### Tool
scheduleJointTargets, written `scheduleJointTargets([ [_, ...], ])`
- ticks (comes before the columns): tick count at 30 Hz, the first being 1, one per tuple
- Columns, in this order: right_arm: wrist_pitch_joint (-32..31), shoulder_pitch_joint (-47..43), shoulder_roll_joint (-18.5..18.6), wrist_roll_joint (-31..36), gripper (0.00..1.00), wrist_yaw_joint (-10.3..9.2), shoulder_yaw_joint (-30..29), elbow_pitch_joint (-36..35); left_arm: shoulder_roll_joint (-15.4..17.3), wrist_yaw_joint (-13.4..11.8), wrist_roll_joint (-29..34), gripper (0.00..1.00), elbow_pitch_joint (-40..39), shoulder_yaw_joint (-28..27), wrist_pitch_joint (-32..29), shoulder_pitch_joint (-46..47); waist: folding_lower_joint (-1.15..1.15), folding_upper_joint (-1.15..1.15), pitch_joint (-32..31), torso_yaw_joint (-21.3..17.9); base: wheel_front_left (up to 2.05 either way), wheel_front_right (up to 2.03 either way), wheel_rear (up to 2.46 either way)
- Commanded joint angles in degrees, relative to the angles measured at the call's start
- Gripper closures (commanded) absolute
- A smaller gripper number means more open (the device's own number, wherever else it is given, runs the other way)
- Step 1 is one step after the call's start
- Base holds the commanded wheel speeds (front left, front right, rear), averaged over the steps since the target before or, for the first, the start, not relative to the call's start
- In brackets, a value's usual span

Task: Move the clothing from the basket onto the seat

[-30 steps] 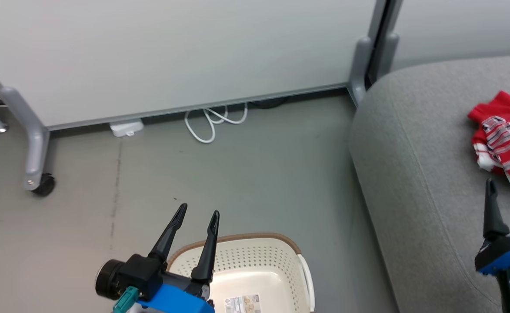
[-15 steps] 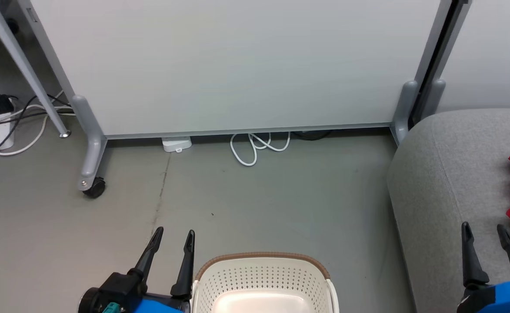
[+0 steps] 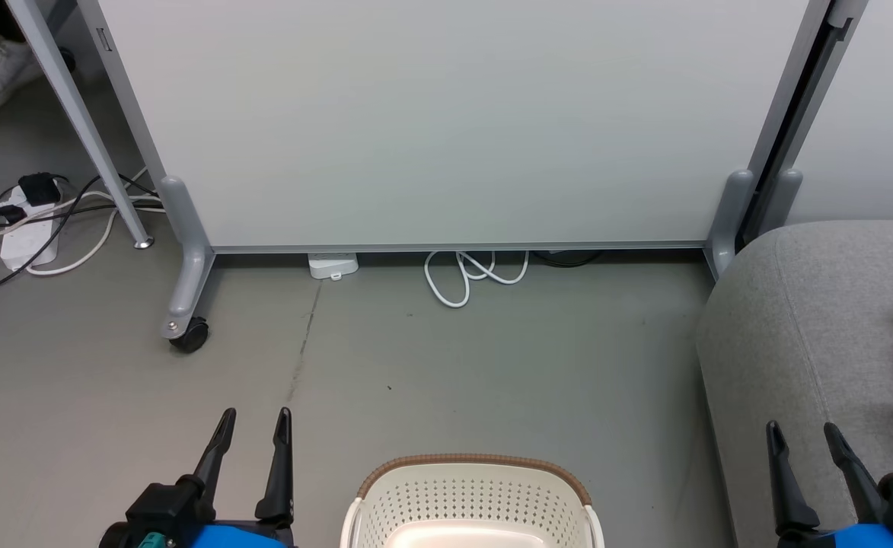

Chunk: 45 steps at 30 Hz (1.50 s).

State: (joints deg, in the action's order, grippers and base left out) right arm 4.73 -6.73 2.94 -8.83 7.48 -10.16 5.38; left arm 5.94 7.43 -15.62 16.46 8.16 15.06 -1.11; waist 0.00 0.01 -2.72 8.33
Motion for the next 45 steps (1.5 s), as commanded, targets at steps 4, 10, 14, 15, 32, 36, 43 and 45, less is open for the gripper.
scheduleJointTargets([
  [4,0.9,-0.9,-0.1,-0.4,0.00,0.03,1.2,1.0,0.2,0.1,0.1,0.00,0.8,-0.8,0.2,-0.8,0.00,-0.01,-0.1,0.4,0.00,0.00,0.00],
  [10,1.1,-0.9,-0.1,-0.6,0.00,0.03,1.8,1.2,0.2,0.1,0.0,0.00,1.3,-0.8,0.2,-0.9,0.00,-0.01,0.0,0.5,0.00,0.00,0.00],
  [14,1.3,-0.8,-0.1,-0.9,0.00,0.03,2.2,1.4,0.1,0.1,0.1,0.00,1.4,-0.7,0.2,-0.7,0.00,-0.01,0.1,0.5,0.00,0.00,0.00],
  [15,1.3,-0.7,-0.1,-0.9,0.00,0.03,2.3,1.4,0.1,0.1,0.1,0.00,1.4,-0.6,0.2,-0.6,0.00,-0.01,0.1,0.5,0.00,0.00,0.00],
  [32,1.4,0.1,-0.1,-1.6,1.00,0.00,2.3,3.2,-0.1,0.0,-0.6,1.00,1.8,0.3,-0.1,-0.3,0.00,-0.01,0.3,0.4,0.00,0.00,0.00],
  [36,1.1,0.1,-0.4,-2.2,1.00,0.00,2.2,5.3,-0.6,0.0,-1.3,1.00,3.6,0.2,-0.5,-1.5,0.00,-0.01,0.3,0.4,0.00,0.00,0.00],
  [43,-0.3,1.6,-0.4,-10.2,1.00,0.00,2.2,5.8,-0.6,0.0,-8.9,1.00,3.0,-1.0,-2.4,-0.6,0.00,-0.01,0.5,-0.1,0.00,0.00,0.00],
  [45,-0.6,1.9,-0.4,-12.3,1.00,0.00,2.3,5.8,-0.7,0.0,-11.0,1.00,2.8,-1.3,-2.9,-0.3,0.00,-0.01,0.5,-0.3,0.00,0.00,0.00],
])
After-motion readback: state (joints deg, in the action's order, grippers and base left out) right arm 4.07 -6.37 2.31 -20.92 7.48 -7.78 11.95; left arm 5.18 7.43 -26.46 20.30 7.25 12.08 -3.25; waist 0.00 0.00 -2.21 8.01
